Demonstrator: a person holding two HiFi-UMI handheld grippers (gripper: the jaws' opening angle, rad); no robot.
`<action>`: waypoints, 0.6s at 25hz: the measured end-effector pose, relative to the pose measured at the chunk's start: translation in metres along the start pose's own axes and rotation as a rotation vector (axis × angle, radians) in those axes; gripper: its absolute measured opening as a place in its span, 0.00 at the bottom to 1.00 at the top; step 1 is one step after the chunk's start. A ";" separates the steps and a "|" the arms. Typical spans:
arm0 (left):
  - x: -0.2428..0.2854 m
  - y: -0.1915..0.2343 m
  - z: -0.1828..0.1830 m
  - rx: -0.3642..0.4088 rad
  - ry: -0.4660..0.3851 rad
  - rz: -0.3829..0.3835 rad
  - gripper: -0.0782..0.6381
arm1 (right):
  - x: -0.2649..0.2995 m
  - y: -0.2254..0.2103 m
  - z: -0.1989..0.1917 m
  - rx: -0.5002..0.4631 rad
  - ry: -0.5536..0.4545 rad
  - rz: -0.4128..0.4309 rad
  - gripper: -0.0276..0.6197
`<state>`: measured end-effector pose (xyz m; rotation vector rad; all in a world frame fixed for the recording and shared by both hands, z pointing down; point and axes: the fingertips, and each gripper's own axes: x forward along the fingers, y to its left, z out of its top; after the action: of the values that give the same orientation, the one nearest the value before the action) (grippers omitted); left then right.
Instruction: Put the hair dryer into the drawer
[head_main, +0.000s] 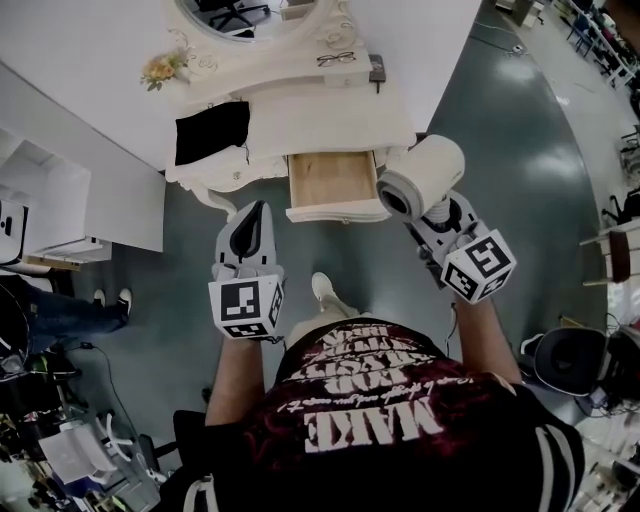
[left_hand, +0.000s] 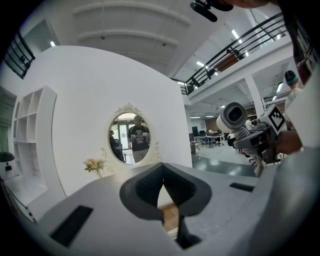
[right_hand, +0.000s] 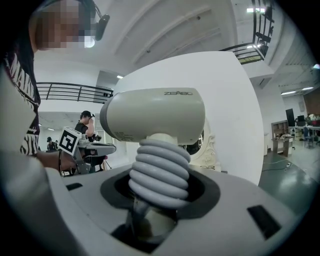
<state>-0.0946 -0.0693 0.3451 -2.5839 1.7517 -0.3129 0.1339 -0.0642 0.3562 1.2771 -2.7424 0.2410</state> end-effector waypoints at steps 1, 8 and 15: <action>0.003 0.003 0.000 0.001 -0.004 -0.002 0.12 | 0.004 -0.001 0.000 -0.004 0.000 0.000 0.35; 0.034 0.025 0.000 0.000 -0.001 -0.019 0.12 | 0.038 -0.012 0.009 -0.004 0.001 0.000 0.35; 0.065 0.048 0.007 0.006 -0.015 -0.031 0.12 | 0.069 -0.024 0.018 -0.007 0.002 -0.006 0.35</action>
<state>-0.1143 -0.1480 0.3432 -2.6044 1.7045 -0.2986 0.1076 -0.1349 0.3521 1.2829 -2.7352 0.2322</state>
